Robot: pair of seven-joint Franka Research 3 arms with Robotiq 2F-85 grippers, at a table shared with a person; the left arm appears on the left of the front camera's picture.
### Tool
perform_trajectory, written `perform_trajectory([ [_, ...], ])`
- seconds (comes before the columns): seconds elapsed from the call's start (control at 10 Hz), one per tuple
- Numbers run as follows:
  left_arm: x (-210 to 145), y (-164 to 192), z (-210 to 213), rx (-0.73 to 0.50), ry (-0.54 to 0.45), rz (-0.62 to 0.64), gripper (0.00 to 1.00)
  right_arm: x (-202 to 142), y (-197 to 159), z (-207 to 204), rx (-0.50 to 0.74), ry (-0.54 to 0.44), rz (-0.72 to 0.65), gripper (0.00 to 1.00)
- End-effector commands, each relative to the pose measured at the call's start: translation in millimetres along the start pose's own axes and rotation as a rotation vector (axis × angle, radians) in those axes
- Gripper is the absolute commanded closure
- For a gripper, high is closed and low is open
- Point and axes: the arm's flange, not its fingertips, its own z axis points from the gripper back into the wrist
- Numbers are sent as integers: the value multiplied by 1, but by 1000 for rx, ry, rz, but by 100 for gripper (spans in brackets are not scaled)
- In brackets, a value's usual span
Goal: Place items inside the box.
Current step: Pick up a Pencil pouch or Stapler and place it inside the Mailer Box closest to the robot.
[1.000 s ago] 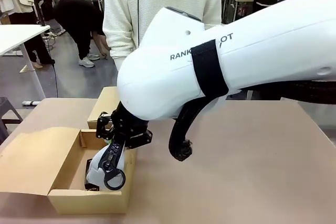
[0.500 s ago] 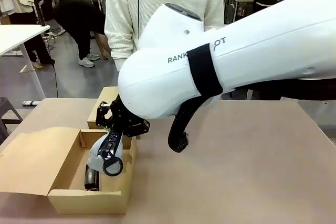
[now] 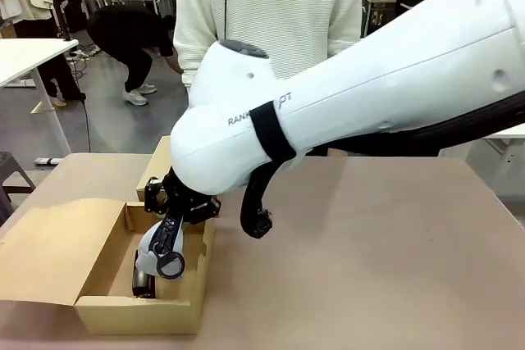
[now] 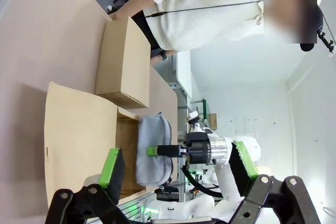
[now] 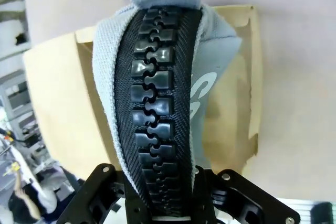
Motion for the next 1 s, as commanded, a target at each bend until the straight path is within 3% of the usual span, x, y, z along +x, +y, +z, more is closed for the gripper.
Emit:
perform_trajectory([
  [0.0, 0, -1, -1, -26, -9, -14, 0, 6, 21, -17, -70, 1, -35, 93],
  [0.9, 0, -1, -1, -26, -9, -14, 0, 6, 8, -65, -169, 65, -51, 93],
])
